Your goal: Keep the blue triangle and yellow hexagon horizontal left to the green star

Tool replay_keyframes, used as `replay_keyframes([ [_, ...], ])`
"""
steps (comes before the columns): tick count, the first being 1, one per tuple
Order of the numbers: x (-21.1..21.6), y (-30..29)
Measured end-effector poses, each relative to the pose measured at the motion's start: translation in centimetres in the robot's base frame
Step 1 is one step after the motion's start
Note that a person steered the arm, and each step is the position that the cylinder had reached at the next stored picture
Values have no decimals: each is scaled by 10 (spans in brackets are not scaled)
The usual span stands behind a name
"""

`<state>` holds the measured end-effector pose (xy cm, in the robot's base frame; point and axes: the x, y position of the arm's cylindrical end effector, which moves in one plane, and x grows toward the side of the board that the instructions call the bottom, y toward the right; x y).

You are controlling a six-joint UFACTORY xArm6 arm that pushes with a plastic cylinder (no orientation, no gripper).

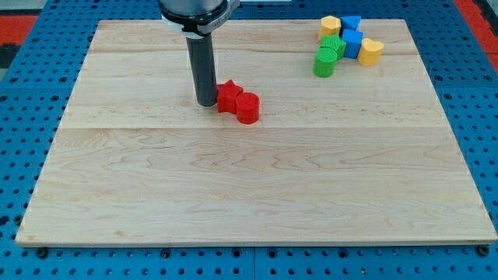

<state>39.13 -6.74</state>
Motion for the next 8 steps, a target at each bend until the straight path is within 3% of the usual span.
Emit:
replay_keyframes([
  [2,-10,7],
  [4,-79,22],
  [5,-84,26],
  [6,-84,26],
  [7,-70,70],
  [8,-29,150],
])
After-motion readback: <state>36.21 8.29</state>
